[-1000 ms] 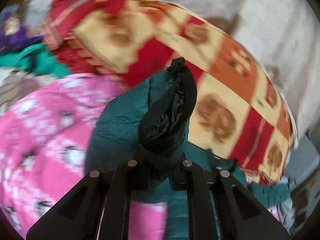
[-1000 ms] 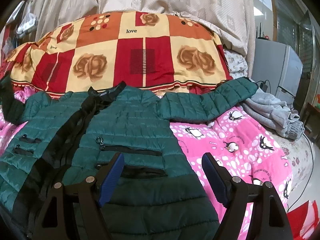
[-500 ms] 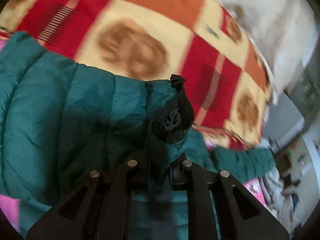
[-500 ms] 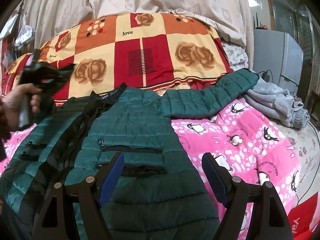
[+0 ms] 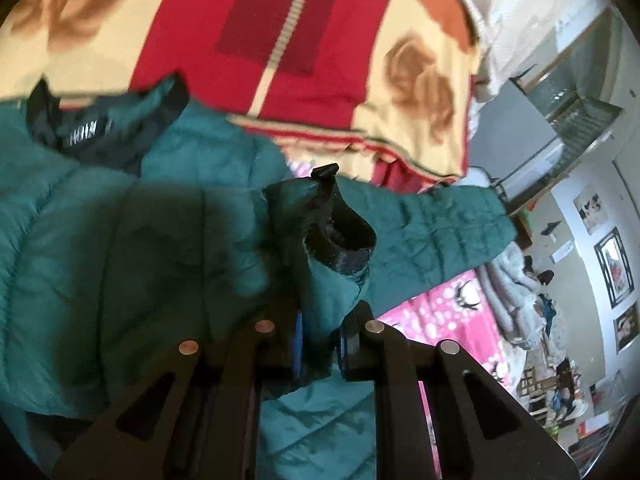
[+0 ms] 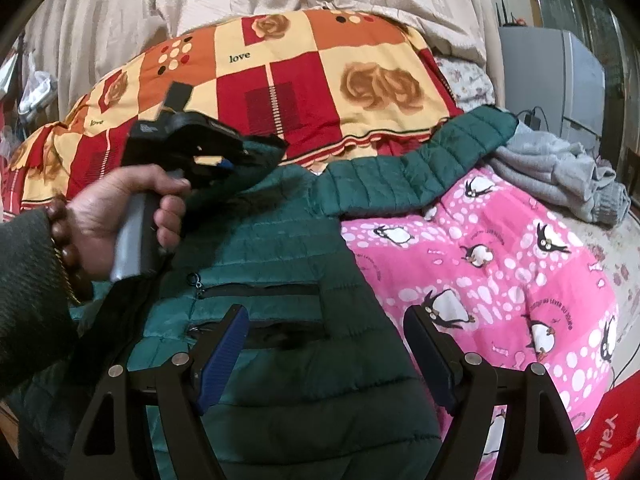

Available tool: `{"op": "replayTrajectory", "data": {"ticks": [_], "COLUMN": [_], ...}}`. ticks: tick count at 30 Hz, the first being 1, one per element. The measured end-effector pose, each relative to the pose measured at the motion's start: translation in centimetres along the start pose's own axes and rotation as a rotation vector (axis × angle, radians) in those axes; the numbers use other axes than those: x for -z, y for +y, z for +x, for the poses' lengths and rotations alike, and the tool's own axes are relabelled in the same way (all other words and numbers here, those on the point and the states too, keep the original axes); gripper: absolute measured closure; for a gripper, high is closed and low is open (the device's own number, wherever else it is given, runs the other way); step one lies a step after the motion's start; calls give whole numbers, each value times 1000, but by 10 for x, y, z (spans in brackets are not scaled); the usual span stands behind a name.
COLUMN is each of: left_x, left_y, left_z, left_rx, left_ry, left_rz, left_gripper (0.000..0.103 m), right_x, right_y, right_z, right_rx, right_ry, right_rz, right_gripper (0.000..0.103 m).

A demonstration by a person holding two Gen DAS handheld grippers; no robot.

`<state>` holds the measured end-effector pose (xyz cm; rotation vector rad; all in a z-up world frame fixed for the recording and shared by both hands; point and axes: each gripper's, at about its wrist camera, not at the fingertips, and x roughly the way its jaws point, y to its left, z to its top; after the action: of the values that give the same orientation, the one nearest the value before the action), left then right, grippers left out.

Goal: Fold large clothes

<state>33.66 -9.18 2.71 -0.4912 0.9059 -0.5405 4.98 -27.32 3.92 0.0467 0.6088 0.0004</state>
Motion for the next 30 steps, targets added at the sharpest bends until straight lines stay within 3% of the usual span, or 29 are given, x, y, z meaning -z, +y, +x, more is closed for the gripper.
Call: {"op": "replayTrajectory", "data": {"ticks": [6,7,9,11,17,20,25,28,30], "left_x": [13,13,15,21,38,40,20,-2,-18], "left_y": [9,10,7,1,5,33,97,126,141], "left_z": [21,19,13,1,-56,-95,-159,-177,-182], "left_rx": [-12,-5,34,63,98,6,-227,-352,-414], "left_ry": [71,76,85,75,31,-40,-189,-249,-287], "left_rz": [-9,-24,-44,-31,-7,-21,-26,-20,-44], "left_gripper": [89,84,58,47,44,44,44,44,44], "right_x": [0,0,1,1,0,-3,-46,-86,-116], "right_y": [1,3,5,7,13,19,29,36,46], "right_z": [2,3,3,3,0,-5,-22,5,44], "right_rx": [10,16,28,39,82,100,2,-69,-129], "right_ry": [12,12,14,14,2,-8,-115,-86,-39], "right_rz": [-2,-9,-23,-31,-67,-98,-141,-145,-152], "right_gripper": [26,26,26,26,26,26,26,26,26]}}
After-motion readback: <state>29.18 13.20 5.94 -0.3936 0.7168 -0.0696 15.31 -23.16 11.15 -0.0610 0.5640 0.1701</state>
